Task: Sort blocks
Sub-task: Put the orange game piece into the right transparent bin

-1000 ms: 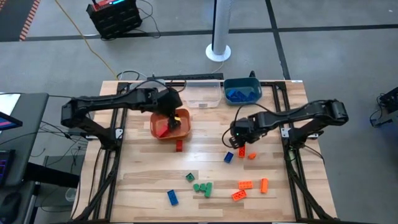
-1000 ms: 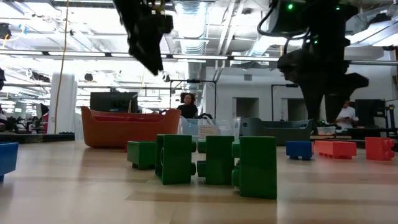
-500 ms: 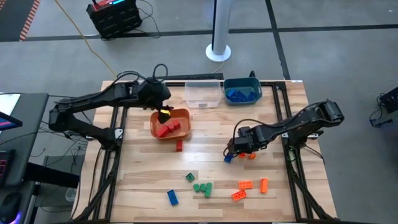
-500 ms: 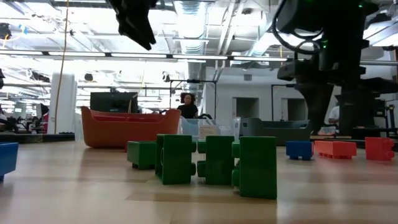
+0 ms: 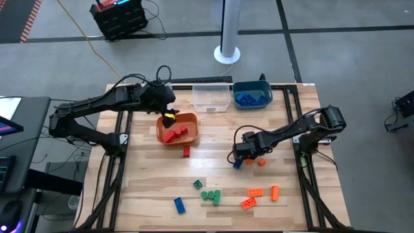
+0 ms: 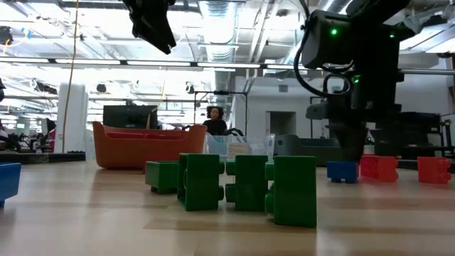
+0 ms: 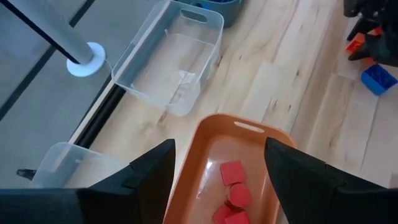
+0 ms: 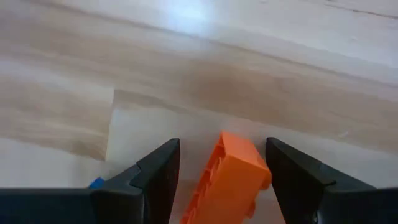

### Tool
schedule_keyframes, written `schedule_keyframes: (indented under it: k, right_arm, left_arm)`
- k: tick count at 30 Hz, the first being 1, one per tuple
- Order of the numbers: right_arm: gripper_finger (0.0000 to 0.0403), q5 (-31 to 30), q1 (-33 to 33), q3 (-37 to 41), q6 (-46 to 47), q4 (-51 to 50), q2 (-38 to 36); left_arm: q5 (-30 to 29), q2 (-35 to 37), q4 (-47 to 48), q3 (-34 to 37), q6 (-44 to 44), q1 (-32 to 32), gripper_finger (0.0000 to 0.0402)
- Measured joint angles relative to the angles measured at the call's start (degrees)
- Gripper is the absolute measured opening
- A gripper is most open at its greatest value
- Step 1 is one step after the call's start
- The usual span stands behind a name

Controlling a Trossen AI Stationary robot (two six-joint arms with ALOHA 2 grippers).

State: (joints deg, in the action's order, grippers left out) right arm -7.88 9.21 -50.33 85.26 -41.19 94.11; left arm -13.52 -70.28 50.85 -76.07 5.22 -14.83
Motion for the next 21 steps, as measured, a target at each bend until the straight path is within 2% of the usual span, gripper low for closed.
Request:
schedule_keyframes:
  k: [3, 5, 13, 18, 21]
  right_arm:
    - [0.0233, 0.00, 0.00, 0.00, -2.55, -0.40, -0.02]
    - [0.0211, 0.18, 0.00, 0.00, -4.18, -0.87, -0.02]
    - [0.0073, 0.08, -0.89, -0.05, -9.15, 0.96, -0.10]
    - [0.0068, 0.02, -5.68, 0.00, -17.98, 4.98, -1.88]
    - [0.0076, -0.29, -9.99, 0.00, -24.99, 9.43, -5.37]
  left_arm:
    - [-0.01, 0.02, 0.27, 0.00, 0.02, -0.02, 0.0239]
    - [0.00, 0.00, 0.43, 0.00, 0.00, 0.00, 0.0239]
    - [-0.74, 0.00, -0.29, 0.00, 0.56, 0.00, 0.0239]
    - [0.41, -0.09, -3.06, 0.00, -1.32, -0.01, 0.0239]
    - [3.29, -0.09, -5.64, 0.95, -3.20, -0.03, 0.0239]
